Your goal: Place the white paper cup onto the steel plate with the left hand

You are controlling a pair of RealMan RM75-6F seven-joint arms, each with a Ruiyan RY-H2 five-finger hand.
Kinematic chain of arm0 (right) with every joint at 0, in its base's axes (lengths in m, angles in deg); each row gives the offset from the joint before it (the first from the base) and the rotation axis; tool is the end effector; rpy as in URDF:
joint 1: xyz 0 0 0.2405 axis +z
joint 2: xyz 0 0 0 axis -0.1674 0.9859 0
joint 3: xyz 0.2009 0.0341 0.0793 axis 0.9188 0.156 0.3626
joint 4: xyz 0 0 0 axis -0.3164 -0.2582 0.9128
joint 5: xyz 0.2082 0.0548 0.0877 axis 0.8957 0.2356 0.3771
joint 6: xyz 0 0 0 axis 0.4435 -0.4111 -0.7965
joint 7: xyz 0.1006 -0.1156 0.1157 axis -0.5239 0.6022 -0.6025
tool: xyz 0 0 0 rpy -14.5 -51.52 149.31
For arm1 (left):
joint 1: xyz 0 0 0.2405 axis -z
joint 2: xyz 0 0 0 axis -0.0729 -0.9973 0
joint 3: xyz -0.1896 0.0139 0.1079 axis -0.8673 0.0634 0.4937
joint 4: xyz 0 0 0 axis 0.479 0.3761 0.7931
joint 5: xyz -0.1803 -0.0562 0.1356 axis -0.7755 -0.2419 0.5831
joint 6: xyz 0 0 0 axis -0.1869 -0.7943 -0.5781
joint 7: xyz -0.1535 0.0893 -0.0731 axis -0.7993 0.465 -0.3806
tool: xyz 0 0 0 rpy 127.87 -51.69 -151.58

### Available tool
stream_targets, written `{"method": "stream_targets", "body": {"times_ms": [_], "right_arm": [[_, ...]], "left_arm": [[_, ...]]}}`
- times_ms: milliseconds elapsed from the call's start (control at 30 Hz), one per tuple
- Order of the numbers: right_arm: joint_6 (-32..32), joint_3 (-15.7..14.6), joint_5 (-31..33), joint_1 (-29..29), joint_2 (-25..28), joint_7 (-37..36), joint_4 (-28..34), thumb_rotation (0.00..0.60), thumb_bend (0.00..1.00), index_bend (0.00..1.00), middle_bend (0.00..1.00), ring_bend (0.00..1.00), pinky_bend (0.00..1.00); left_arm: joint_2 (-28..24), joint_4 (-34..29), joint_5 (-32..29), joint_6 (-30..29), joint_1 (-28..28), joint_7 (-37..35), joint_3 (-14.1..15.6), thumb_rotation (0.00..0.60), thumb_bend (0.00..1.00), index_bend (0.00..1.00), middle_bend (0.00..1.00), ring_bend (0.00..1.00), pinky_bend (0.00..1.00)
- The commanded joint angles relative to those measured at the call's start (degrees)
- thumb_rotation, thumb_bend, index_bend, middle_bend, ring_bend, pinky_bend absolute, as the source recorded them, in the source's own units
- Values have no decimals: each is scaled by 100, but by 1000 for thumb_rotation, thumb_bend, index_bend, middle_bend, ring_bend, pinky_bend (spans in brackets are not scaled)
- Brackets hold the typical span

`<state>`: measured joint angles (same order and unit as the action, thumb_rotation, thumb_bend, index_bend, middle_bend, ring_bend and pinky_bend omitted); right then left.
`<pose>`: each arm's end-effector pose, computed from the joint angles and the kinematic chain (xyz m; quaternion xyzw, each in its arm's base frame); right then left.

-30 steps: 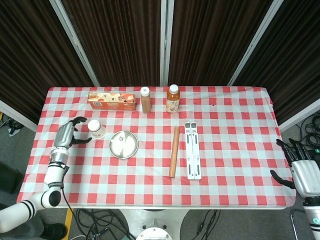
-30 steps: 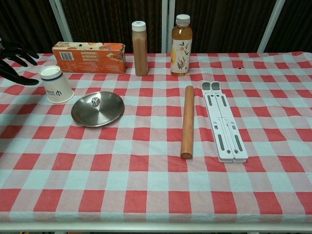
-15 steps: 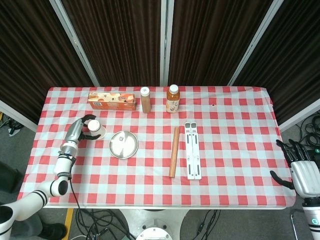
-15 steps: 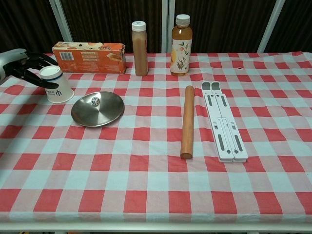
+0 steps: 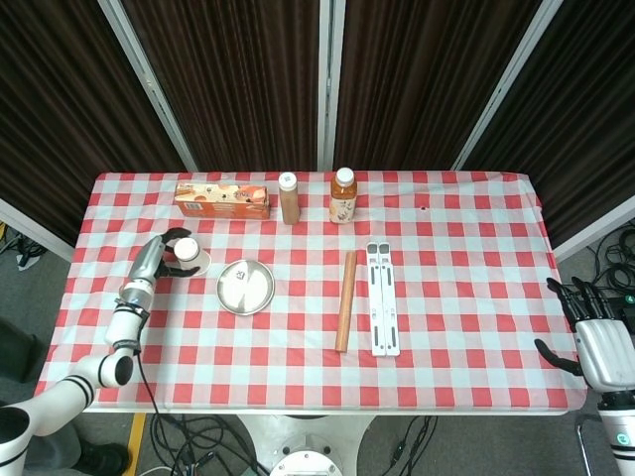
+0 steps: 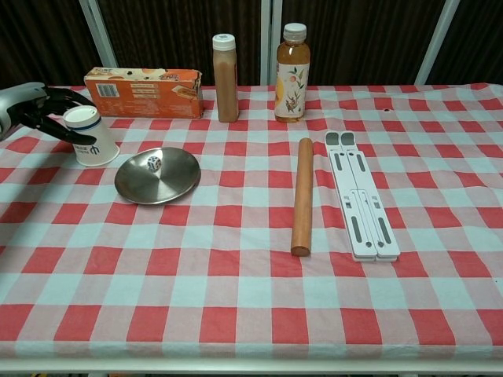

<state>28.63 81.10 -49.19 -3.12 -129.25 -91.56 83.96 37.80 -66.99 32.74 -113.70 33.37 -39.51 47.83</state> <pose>-0.2890 -0.2373 0.1425 0.6107 -0.3775 0.4158 0.5582 -0.2674 0.4363 -0.0299 -0.4630 -0.6537 -0.4375 0.4085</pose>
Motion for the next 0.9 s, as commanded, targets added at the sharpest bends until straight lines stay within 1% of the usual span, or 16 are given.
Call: {"method": "stream_targets", "body": {"times_ms": [33, 100, 200, 300, 433, 500, 600, 700, 800, 900], "right_arm": [[2, 0, -2, -2, 0, 6, 5, 600, 151, 42, 181, 0, 69], [3, -1, 1, -7, 1, 11, 13, 600, 151, 42, 181, 0, 69], [27, -2, -6, -20, 7, 16, 22, 600, 152, 42, 182, 0, 69], [41, 1, -3, -30, 12, 19, 27, 600, 152, 42, 182, 0, 68], [26, -3, -20, -20, 2, 6, 16, 600, 152, 42, 181, 0, 68], [21, -7, -43, -11, -8, -3, 5, 600, 152, 42, 182, 0, 68], [5, -12, -58, 1, -14, -13, -9, 600, 152, 42, 182, 0, 69], [-1, -14, -62, 5, -25, -43, -31, 600, 152, 42, 181, 0, 69], [-38, -26, -47, 9, -41, -90, -75, 600, 152, 42, 182, 0, 68], [-44, -30, -38, 5, -45, -141, -115, 600, 152, 42, 182, 0, 68]], "left_arm": [[29, 43, -18, 23, 7, -37, -19, 600, 184, 328, 328, 206, 302], [57, 98, -9, 29, 29, -42, -26, 600, 216, 375, 375, 240, 309], [125, 195, 0, -74, 43, -15, -55, 600, 272, 466, 455, 308, 353], [96, 104, 88, -209, 32, 3, -42, 600, 306, 531, 525, 362, 380], [-105, -330, 307, -466, 29, 148, 8, 600, 309, 541, 541, 381, 380], [-253, -693, 411, -581, 50, 237, 8, 600, 309, 541, 543, 381, 381], [-471, -1245, 533, -612, 130, 435, 24, 600, 309, 538, 541, 381, 381], [-572, -1685, 589, -592, 254, 718, 41, 600, 309, 533, 536, 381, 381], [-509, -1860, 524, -487, 403, 1017, 65, 600, 310, 530, 534, 381, 381], [-375, -1788, 412, -402, 532, 1415, 129, 600, 310, 528, 533, 381, 380]]}}
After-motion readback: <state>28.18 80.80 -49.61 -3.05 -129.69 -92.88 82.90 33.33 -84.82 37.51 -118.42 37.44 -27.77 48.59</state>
